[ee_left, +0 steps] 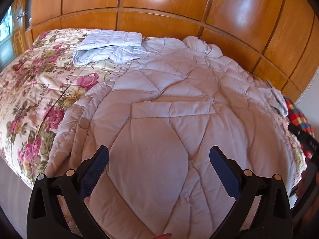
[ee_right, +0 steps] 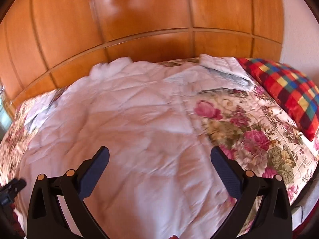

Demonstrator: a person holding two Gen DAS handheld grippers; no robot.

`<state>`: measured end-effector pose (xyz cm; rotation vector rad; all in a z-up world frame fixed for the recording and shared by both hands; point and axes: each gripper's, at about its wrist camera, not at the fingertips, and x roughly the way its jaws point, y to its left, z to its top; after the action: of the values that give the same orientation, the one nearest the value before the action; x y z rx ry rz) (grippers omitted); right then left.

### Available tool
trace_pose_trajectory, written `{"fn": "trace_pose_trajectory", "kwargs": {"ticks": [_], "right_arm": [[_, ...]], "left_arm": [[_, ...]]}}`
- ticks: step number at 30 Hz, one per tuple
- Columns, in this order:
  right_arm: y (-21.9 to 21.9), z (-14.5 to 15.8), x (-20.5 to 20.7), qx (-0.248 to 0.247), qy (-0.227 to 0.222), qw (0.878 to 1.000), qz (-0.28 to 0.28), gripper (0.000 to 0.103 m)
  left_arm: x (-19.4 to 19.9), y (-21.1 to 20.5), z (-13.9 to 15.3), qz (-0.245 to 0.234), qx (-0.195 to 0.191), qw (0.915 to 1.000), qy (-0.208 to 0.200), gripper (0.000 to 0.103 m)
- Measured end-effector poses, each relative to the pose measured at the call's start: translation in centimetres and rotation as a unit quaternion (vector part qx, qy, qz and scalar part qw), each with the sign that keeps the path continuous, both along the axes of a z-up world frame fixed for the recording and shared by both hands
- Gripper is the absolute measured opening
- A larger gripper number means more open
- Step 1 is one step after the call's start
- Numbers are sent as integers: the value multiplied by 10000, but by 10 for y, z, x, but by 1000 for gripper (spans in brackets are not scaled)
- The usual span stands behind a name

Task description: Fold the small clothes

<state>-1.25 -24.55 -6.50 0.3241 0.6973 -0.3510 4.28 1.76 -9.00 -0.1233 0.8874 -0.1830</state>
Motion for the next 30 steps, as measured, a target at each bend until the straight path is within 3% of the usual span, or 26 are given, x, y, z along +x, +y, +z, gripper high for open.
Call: {"fn": "trace_pose_trajectory", "kwargs": {"ticks": [4,9,11,13,15,21,24,26,30], "right_arm": [[-43,-6,11,-60,-100,9993,-346,101],[-111,-14,41,427,-219,9976,-493,100],[-136,-18,52,705,-276,9955,-572,93],[-159,-22,63,967,-296,9927,-664,73],[-178,-27,75,1147,-277,9901,-765,66],[-204,-56,104,2165,-391,9746,-426,65],[-204,-63,112,1822,-289,9822,-352,63],[-205,-66,113,1553,-261,9866,-434,48],[-207,-74,107,1520,-343,9864,-530,40]], "left_arm": [[6,-7,-2,-155,218,9996,-65,100],[22,-22,4,-464,147,9988,-47,100],[29,-27,9,-504,47,9987,-91,100],[37,-34,16,-581,-134,9981,-152,100],[46,-43,25,-674,-322,9968,-287,100],[71,-86,44,-995,-184,9931,-598,100],[84,-109,46,-1242,-191,9907,-528,100],[97,-127,46,-1437,-240,9886,-365,100],[124,-161,50,-1646,-246,9858,-204,97]]}}
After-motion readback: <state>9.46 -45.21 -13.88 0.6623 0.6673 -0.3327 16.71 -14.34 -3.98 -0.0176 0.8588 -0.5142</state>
